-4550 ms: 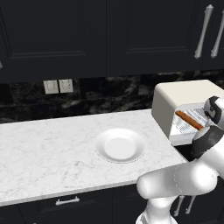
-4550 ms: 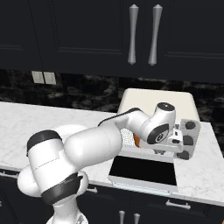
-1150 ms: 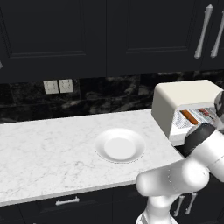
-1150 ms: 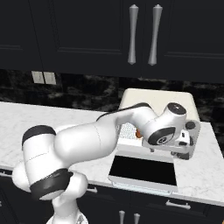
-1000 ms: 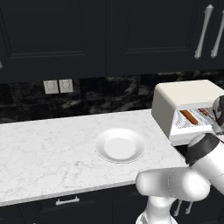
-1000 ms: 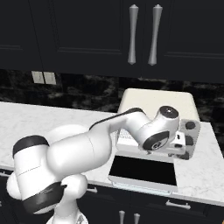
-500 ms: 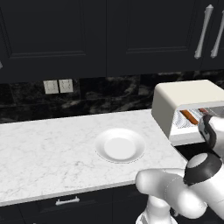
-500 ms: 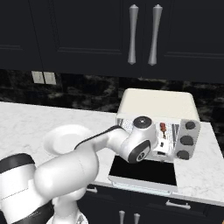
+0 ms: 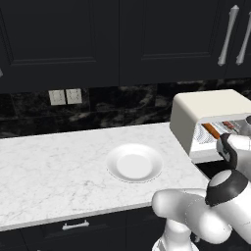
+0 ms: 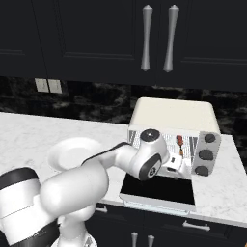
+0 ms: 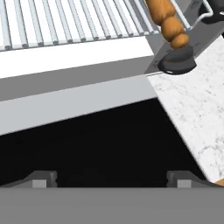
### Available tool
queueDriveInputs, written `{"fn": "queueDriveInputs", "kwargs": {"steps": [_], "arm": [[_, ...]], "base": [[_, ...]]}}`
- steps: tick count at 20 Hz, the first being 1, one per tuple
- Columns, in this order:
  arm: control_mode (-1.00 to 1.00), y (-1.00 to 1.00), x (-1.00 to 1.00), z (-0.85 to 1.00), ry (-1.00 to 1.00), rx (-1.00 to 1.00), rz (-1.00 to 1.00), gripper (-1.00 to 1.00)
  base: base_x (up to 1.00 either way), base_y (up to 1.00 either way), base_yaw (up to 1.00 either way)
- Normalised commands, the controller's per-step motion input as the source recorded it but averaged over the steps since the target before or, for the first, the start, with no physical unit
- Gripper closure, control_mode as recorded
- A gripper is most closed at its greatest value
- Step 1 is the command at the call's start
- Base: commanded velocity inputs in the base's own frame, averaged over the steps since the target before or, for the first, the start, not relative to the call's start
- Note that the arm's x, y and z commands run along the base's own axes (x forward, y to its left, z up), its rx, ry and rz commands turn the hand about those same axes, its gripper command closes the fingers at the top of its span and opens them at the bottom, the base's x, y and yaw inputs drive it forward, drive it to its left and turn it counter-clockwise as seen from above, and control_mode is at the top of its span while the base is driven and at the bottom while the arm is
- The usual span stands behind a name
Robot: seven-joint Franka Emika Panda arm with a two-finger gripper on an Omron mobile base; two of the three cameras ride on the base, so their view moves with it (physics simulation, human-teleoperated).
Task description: Pick up the kebab skewer and baguette bread, and place them inside the toaster oven. Close the toaster oven door and start by setting the timer.
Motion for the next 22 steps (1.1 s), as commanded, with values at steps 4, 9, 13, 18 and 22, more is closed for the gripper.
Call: {"fn": "queueDriveInputs", "kwargs": {"steps": [4, 9, 13, 18, 22], "arm": [[-1.0, 0.0, 0.39, 0.0, 0.0, 0.08, -0.02, -1.0], [-1.0, -0.08, 0.26, 0.0, 0.0, 0.1, 0.0, -1.0], [-1.0, -0.01, 0.23, 0.0, 0.0, 0.07, 0.0, -1.0], [-1.0, 0.0, 0.31, 0.0, 0.0, 0.01, 0.0, -1.0], [-1.0, 0.0, 0.14, 0.0, -0.03, 0.01, 0.0, -1.0]], "base": [[0.0, 0.0, 0.0], [0.0, 0.0, 0.0], [0.0, 0.0, 0.0], [0.0, 0.0, 0.0], [0.0, 0.0, 0.0]]}}
